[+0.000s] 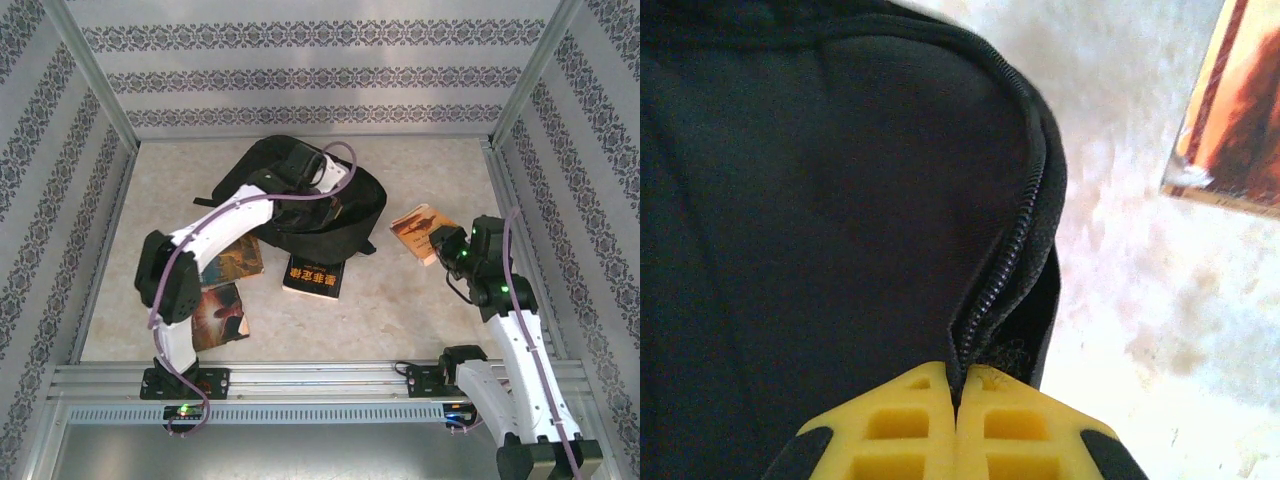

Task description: Pack the student bag

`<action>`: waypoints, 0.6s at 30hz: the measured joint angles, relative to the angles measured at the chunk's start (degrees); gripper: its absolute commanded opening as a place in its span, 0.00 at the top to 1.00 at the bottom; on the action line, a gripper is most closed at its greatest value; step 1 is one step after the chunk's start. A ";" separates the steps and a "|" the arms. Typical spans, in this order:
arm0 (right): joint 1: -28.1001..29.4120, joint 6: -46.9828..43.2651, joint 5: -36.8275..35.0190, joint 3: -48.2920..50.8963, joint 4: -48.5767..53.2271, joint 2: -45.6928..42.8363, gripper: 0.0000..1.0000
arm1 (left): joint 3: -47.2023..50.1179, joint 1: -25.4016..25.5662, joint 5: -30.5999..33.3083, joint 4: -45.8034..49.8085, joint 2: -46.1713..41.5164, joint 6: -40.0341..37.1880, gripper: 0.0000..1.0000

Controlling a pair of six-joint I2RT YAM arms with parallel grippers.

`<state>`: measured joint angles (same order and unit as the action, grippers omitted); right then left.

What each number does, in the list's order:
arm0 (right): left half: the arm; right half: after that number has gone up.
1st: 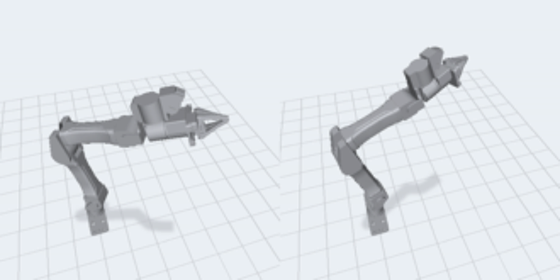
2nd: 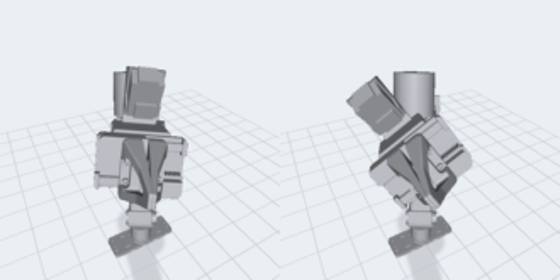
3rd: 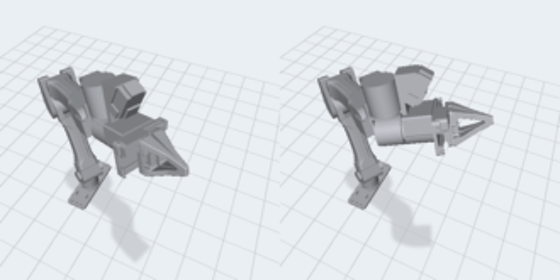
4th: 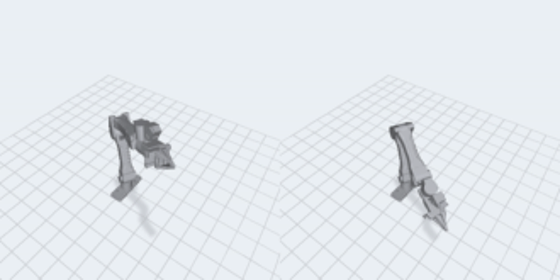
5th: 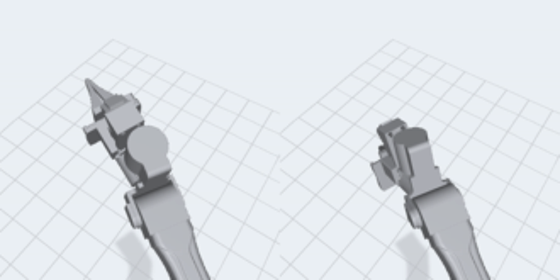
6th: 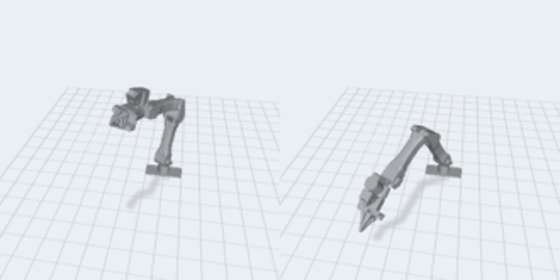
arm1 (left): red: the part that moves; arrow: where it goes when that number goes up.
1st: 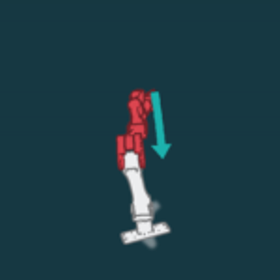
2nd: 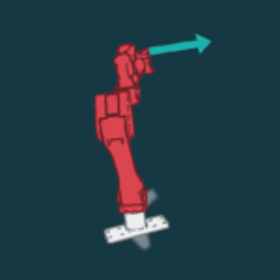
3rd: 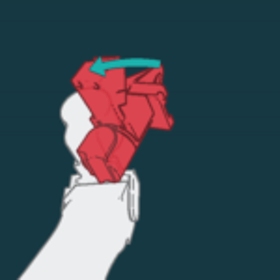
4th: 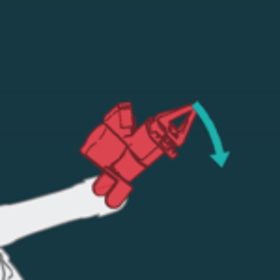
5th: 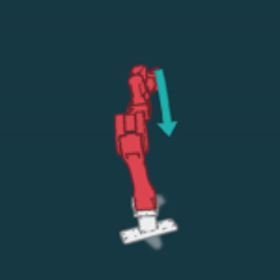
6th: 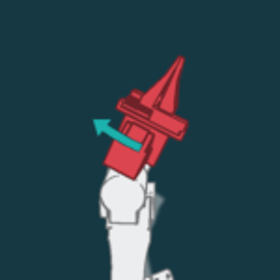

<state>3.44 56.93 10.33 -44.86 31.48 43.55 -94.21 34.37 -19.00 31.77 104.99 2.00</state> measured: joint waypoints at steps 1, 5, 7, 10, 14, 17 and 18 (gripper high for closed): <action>1.05 -0.74 0.04 -1.57 -0.26 1.09 1.00 | 1.16 -0.28 0.79 -1.27 -2.14 0.92 1.00; 5.62 -1.84 1.14 -5.70 -3.63 4.81 1.00 | 5.90 -1.01 3.78 -5.55 -10.01 4.11 1.00; 7.67 -1.79 1.86 -6.97 -5.35 7.17 1.00 | 8.26 -1.03 4.83 -7.15 -12.90 5.27 1.00; 10.05 -1.51 3.54 -9.35 -6.80 12.02 1.00 | 11.41 -1.11 5.81 -8.61 -15.98 6.91 1.00; 11.45 2.29 7.08 -10.93 -9.35 18.34 1.00 | 13.81 -1.29 6.54 -10.27 -17.88 8.37 1.00; 11.87 7.06 9.14 -10.27 -10.91 20.79 1.00 | 14.56 -1.92 7.30 -12.02 -18.25 9.90 1.00; 12.17 8.44 9.44 -9.92 -11.41 21.16 1.00 | 14.75 -2.21 7.39 -12.61 -18.27 10.34 1.00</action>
<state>15.62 65.36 19.77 -54.78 20.08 64.71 -79.46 32.16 -11.62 19.16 86.72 12.34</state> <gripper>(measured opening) 0.231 0.053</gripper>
